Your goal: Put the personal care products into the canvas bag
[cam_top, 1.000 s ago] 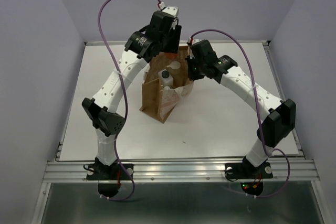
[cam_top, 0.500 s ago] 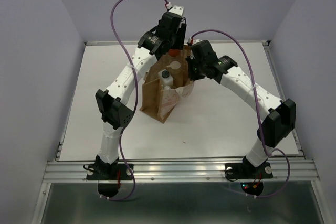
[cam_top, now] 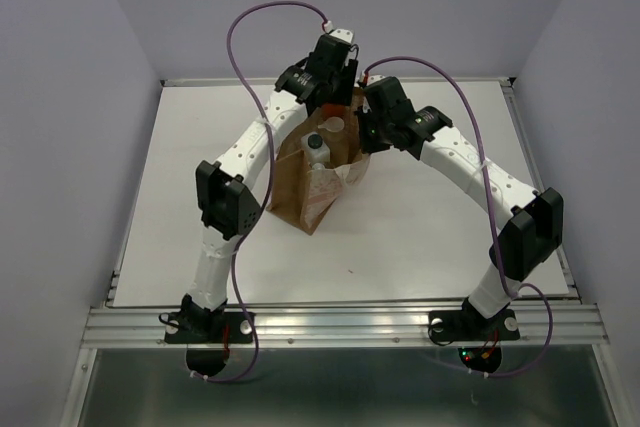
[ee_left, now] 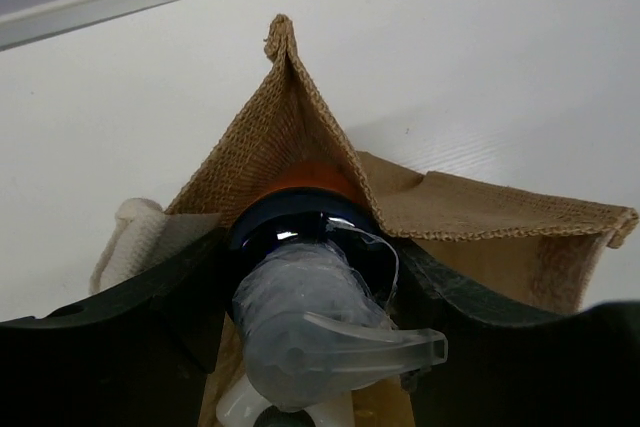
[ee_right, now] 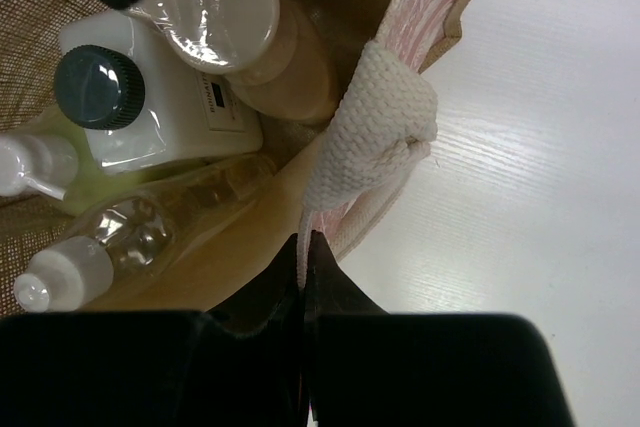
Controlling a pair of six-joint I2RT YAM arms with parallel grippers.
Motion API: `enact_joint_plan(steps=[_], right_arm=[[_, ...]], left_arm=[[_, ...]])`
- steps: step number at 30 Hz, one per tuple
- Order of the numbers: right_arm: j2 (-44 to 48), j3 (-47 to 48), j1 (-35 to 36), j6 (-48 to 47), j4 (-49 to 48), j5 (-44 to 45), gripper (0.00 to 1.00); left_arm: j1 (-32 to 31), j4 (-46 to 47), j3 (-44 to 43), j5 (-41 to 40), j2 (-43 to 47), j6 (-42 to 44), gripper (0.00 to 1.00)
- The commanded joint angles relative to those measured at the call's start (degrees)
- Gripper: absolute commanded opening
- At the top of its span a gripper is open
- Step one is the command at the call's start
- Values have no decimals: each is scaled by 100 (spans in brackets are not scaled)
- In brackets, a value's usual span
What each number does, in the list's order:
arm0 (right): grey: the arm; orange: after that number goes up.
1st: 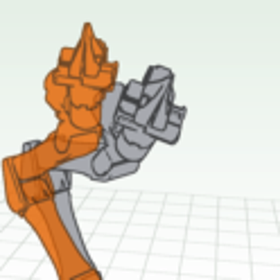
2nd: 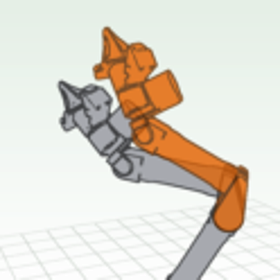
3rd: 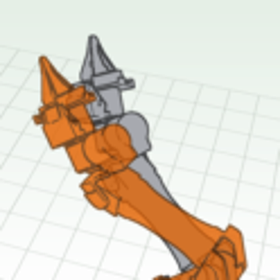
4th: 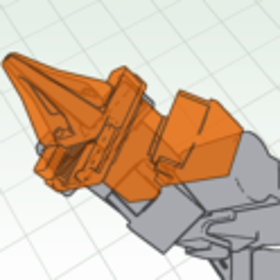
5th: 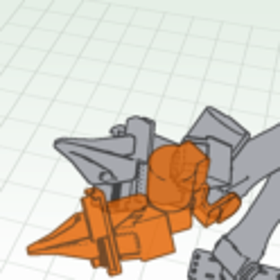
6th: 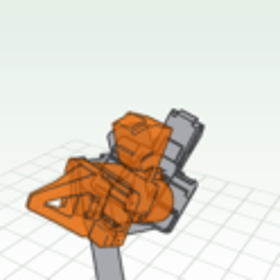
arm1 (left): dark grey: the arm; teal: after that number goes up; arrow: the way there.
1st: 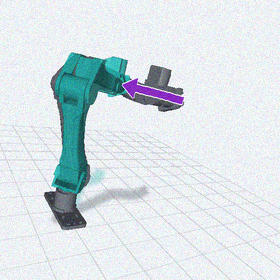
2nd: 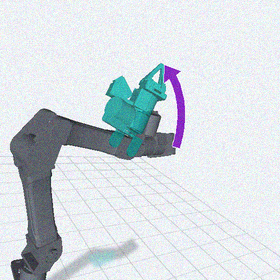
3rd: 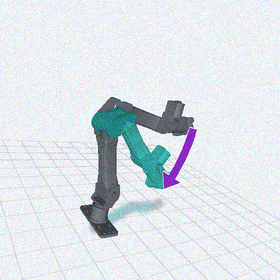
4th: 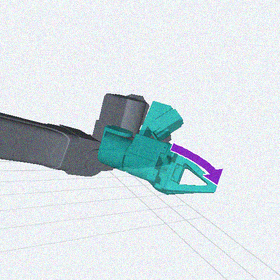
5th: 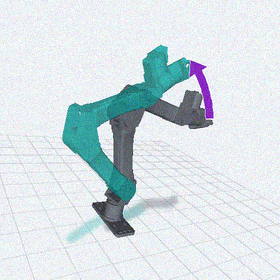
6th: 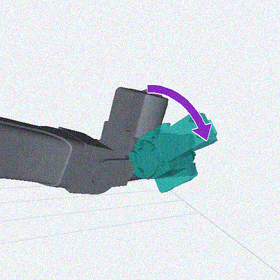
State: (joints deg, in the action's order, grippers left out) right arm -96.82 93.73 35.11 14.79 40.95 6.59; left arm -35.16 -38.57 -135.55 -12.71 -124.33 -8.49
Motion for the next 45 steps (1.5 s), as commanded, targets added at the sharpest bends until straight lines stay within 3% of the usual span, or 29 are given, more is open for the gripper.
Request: enact_joint_plan(steps=[1,11,12,14,16,18,20,21,26,39,43,45], right_arm=[[102,-31,4,7,-201,0,1],[119,-145,4,33,-193,62,1],[119,-145,4,33,-201,79,1],[110,-154,4,33,-201,97,1],[119,-154,4,33,-193,106,1],[119,-162,4,33,-201,114,1],[119,-162,4,33,-201,114,1],[119,-162,4,33,-201,123,1],[102,-145,4,51,-201,150,1],[163,-127,4,95,-201,167,3],[172,-40,4,147,-201,176,11],[172,83,4,182,-201,193,21]], left_arm=[[-26,578,98,172,226,-126,0],[35,622,169,199,-188,-267,0],[35,622,178,207,-196,-276,3],[44,631,256,172,-197,-302,15],[44,622,300,164,-205,-302,20],[44,605,380,155,-214,-311,42],[44,535,380,233,-232,-302,53],[44,508,336,251,-232,-276,65],[44,402,81,400,-127,-214,89],[44,420,-165,735,383,-170,93],[35,359,-323,665,760,-118,97],[35,376,-332,629,1119,-65,99]])
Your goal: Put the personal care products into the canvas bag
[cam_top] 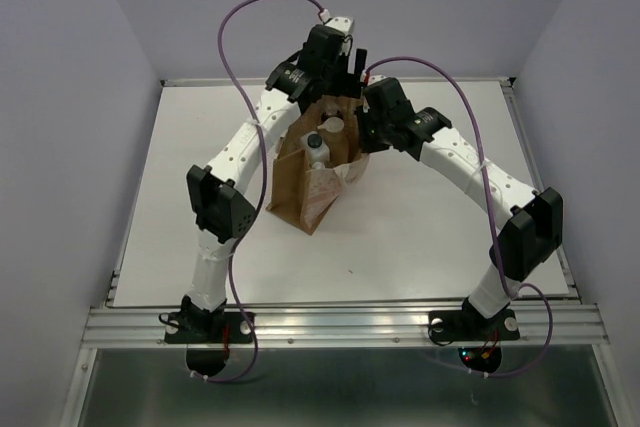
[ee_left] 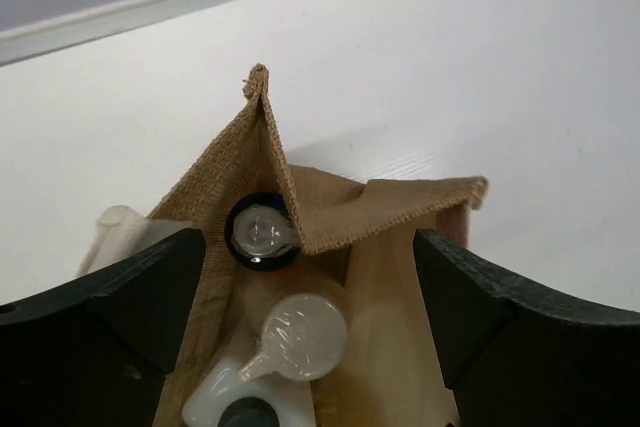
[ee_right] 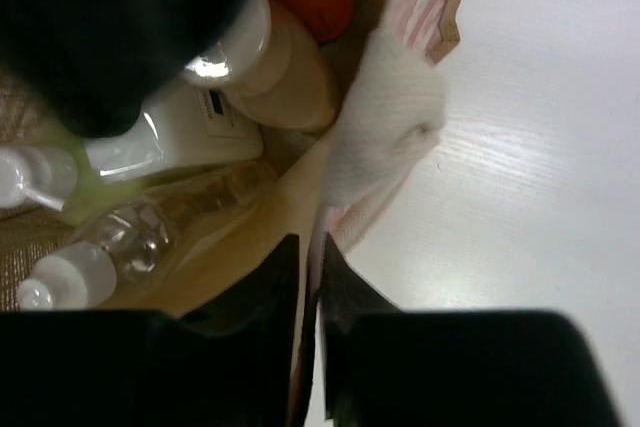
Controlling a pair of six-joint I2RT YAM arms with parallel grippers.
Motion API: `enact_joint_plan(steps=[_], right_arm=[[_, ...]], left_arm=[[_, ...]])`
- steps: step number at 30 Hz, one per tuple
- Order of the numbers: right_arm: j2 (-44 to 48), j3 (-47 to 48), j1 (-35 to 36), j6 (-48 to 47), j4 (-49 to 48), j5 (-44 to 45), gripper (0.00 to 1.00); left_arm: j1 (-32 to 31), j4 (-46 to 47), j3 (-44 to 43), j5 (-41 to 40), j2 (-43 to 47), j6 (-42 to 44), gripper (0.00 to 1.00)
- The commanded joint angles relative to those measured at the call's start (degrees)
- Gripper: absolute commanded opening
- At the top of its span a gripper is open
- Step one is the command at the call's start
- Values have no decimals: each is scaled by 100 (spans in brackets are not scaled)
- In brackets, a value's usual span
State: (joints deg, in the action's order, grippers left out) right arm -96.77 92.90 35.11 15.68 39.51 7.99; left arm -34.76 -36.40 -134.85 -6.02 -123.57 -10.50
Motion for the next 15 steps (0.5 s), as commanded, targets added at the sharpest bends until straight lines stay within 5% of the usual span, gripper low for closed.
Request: enact_joint_plan(steps=[1,8,11,12,14,15], right_arm=[[167,210,4,110,-48,62,24],[141,729,4,137,-83,-87,33],[185,1001,4,110,-92,-17,48],[202,1080,4,110,-101,53,71],[299,1229,4,102,-101,219,100],[351,1239,4,136,-101,299,100]], left_arm=[[-4,177,-393,-48,1184,162,99],[5,432,379,-698,2766,321,99],[13,494,1011,-1321,3487,303,99],[22,502,1370,-1697,3663,242,99],[75,442,1915,-2059,4120,119,99],[110,406,2118,-2104,4278,-99,99]])
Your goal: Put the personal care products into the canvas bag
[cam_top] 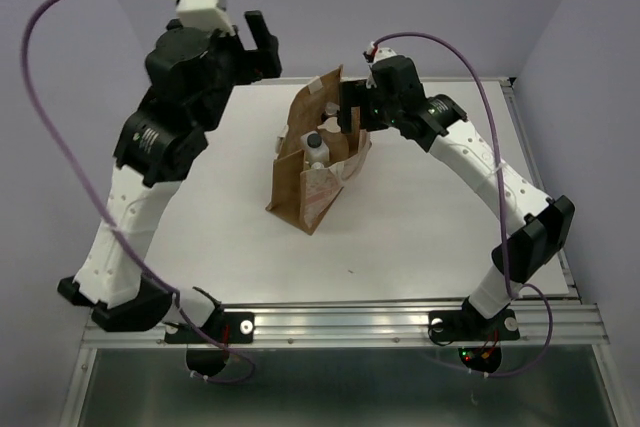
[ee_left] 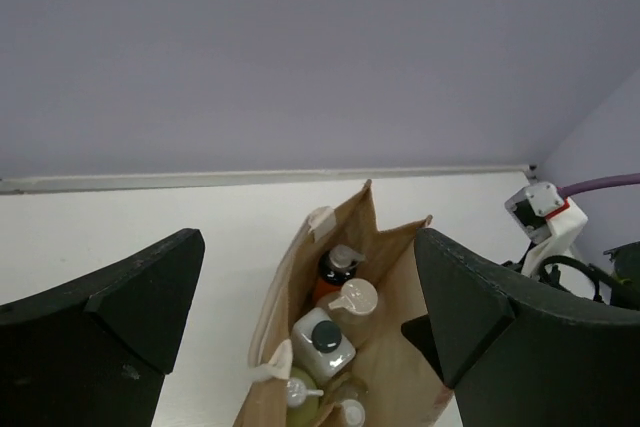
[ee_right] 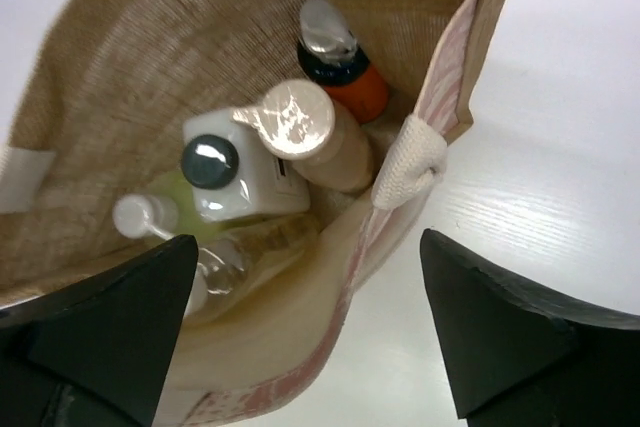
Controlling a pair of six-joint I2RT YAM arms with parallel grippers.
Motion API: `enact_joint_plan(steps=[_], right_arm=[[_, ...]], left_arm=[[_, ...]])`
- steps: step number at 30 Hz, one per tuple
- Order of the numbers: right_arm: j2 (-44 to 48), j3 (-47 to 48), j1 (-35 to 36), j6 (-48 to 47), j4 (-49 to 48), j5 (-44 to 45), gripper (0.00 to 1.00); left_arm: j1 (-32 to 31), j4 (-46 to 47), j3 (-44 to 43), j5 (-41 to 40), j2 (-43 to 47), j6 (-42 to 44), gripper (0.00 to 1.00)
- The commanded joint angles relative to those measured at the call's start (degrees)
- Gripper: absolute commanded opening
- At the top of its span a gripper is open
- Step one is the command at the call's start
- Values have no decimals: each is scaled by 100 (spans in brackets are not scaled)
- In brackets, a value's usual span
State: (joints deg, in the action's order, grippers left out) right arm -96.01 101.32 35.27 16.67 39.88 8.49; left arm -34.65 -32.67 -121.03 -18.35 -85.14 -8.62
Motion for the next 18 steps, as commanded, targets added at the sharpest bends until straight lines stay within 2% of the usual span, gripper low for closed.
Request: enact_joint_plan(steps=[1,5,6,9,12,13,18], right_arm=[[345,380,-11,143,-147,502,100],[1028,-172,-11,293,-147,1329,100],[1179,-348,-11,337,-147,1548,100],[1871,-1330,-73,618,-138,2199,100],[2462,-2078,-73,1066,-94,3086,100],[2855,-2586,-73,1145,-103,3323,100],[3764,-3583,-73,1365,-7,3212,100]], left_arm=[[134,-29,948,-907,733,-402,99],[274,-118,2318,-1215,1639,-1140,99],[362,-65,2913,-1119,1841,-1220,99],[1203,-29,3794,-390,2352,-1387,99],[1452,-187,4497,-397,2572,-1590,99],[1488,-170,4631,-441,2643,-1625,99],[1584,32,5002,-292,2705,-1616,99]])
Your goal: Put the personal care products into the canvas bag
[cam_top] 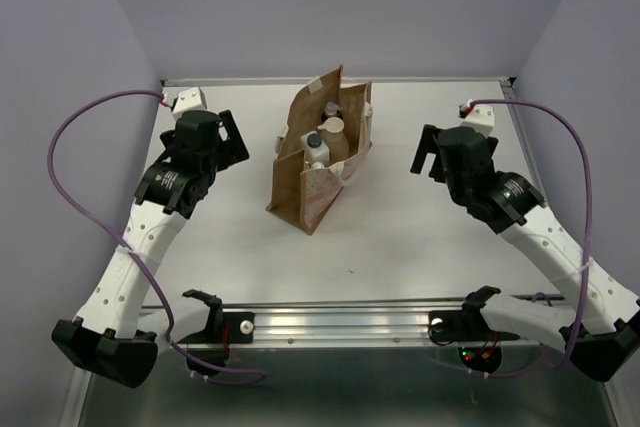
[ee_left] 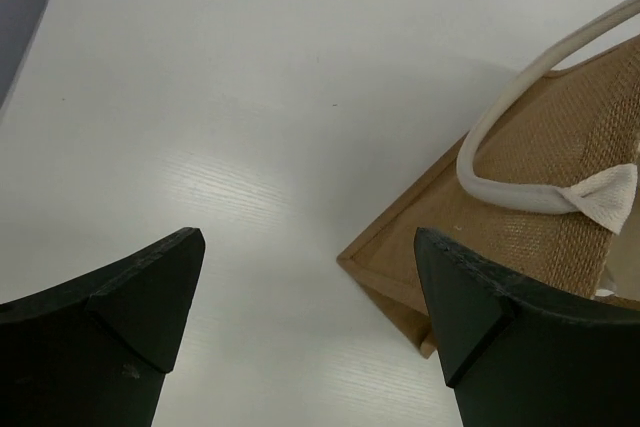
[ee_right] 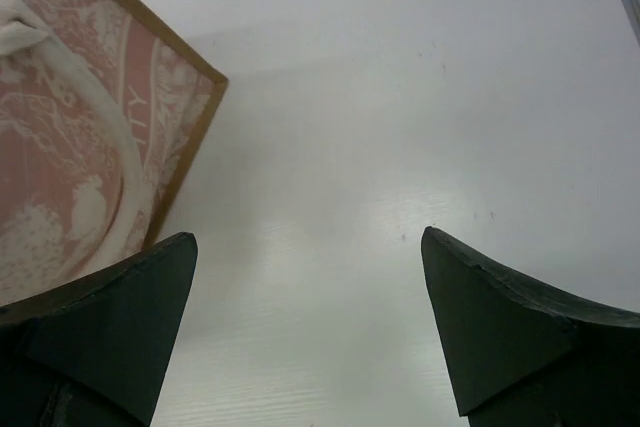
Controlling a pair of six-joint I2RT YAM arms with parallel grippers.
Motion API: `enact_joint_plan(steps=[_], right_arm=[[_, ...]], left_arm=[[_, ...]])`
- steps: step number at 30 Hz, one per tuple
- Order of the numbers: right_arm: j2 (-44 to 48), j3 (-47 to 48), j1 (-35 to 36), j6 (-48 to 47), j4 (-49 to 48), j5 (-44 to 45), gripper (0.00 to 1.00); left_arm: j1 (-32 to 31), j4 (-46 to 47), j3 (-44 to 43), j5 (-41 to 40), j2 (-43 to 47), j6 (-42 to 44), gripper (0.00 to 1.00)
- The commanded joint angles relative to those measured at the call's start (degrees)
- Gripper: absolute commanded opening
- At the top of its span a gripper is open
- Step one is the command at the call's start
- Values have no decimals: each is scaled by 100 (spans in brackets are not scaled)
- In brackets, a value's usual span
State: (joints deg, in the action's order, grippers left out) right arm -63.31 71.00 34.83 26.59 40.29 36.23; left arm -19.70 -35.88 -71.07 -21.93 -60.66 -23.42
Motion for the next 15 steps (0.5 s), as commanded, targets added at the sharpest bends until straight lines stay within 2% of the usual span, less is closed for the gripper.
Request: enact_joint_plan(steps=[1,6,15], right_arm=[[582,-605,-29,443,-30,429,100],[829,-649,-29,602,-13,350,100],[645,-632,-29,655,84,446,100]], left_arm=[[98,353,5,101,257,-119,99],[133,511,-30,233,151,-75,99],[186,608,234,181,327,-84,99]])
